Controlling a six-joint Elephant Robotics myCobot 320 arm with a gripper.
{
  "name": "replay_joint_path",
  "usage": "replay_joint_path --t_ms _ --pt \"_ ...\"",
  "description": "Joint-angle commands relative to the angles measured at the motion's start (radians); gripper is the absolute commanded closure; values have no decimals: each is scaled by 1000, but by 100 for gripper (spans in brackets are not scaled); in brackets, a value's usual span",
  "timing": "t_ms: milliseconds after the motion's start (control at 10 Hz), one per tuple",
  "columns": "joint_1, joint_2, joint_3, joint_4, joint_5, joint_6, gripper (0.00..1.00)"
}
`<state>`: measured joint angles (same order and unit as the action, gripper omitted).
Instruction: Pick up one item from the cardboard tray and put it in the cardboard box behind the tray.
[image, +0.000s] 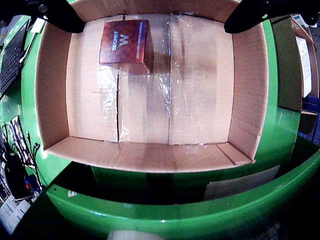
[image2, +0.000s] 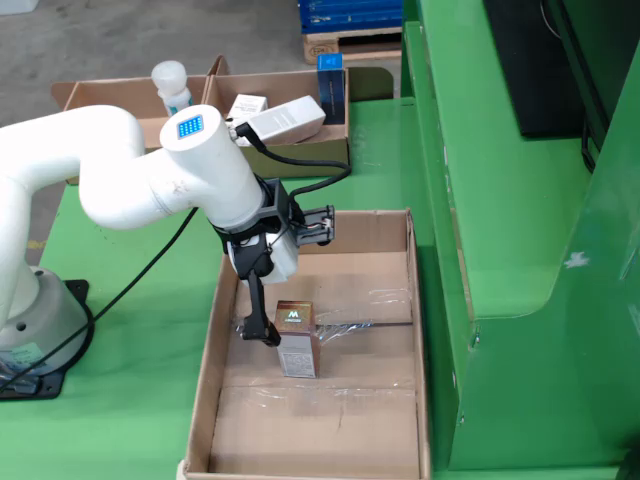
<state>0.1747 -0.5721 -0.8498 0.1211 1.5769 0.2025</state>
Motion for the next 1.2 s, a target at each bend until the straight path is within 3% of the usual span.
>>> replay_joint_path --t_ms 0,1100 --pt "-1 2 52 10 6 -6 0" --pt "-1 1 -60 84 25 -6 0"
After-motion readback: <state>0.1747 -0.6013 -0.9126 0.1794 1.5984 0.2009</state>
